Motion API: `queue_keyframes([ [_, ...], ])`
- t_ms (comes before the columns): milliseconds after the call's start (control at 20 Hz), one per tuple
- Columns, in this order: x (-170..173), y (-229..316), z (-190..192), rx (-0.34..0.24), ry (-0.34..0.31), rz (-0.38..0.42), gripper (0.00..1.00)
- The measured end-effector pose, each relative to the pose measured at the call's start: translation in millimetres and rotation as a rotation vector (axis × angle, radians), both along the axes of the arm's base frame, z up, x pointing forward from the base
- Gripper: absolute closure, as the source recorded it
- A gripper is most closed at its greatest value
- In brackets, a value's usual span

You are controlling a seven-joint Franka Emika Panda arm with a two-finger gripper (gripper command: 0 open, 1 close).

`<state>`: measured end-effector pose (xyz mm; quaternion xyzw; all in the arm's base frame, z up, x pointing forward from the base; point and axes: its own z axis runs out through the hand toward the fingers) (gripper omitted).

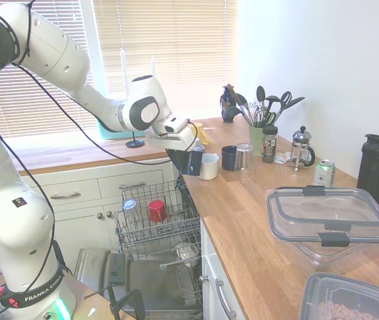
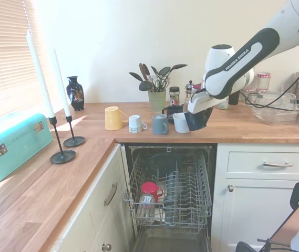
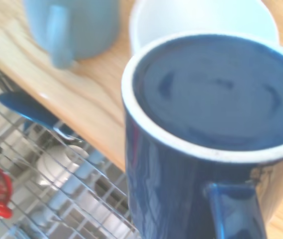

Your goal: Unload a mug from dishwasher

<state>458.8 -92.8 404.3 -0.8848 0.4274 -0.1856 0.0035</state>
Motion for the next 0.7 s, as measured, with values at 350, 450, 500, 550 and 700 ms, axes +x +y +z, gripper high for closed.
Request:
queue_keyframes([
  [350,-13,-46,-23,0.032,0.002,-0.033,1.0],
  [450,-11,-49,-31,0.039,-0.001,-0.032,1.0],
  [500,-9,-51,-32,0.042,-0.006,-0.032,1.0],
  [550,-6,-53,-33,0.045,-0.008,-0.031,1.0],
  [700,2,-62,-35,0.05,-0.007,-0.024,1.0],
])
